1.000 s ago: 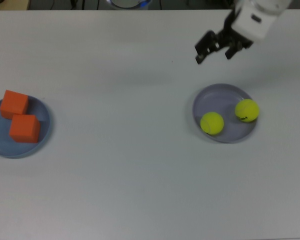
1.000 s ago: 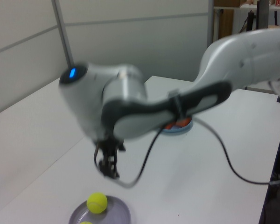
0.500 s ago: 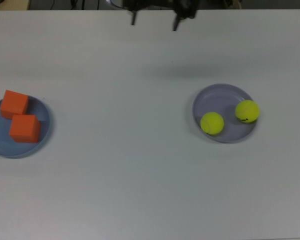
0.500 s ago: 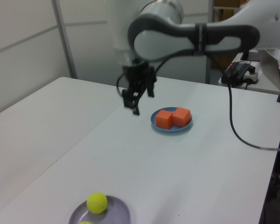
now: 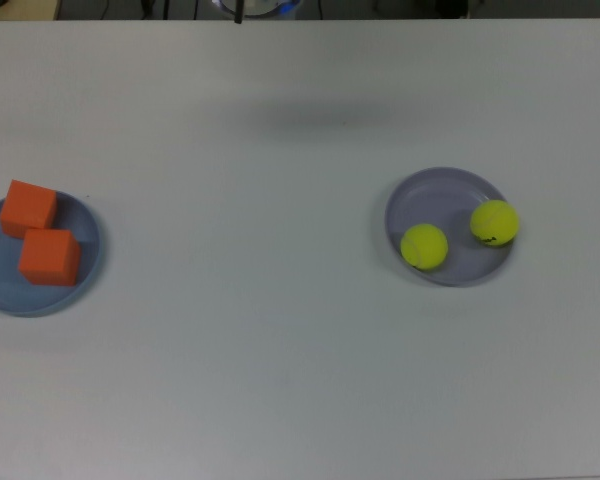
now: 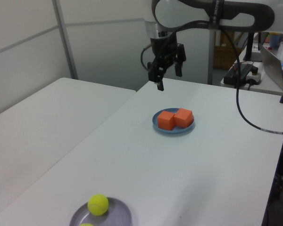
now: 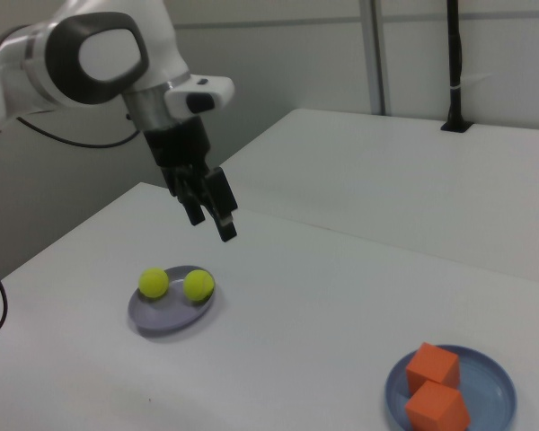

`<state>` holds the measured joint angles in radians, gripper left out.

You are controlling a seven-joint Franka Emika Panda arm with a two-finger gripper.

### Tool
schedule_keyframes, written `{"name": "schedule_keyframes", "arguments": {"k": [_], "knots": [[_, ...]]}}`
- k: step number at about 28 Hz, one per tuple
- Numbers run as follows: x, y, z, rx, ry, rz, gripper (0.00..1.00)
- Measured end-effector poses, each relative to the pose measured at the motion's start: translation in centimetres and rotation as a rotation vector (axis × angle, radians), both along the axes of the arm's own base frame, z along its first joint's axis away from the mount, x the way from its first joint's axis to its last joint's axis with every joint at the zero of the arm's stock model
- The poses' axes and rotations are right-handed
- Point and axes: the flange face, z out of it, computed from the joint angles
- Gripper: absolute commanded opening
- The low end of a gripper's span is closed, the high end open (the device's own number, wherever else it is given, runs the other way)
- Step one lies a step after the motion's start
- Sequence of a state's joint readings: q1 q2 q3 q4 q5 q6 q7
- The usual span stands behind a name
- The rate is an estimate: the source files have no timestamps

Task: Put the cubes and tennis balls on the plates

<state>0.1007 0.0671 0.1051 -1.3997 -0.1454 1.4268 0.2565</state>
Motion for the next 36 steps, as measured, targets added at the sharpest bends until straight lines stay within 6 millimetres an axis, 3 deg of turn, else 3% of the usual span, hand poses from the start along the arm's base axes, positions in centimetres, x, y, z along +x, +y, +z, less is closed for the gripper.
{"name": "schedule_keyframes", "arguments": {"k": [6,13,36], "knots": [[0.1,-1.4,-0.5,0.018,0.029,0.011,1.00],[-0.8,-0.7,0.2,0.017,0.035,0.027,1.00],[-1.5,2.0,-0.6,0.037,0.083,0.172,1.00]]}}
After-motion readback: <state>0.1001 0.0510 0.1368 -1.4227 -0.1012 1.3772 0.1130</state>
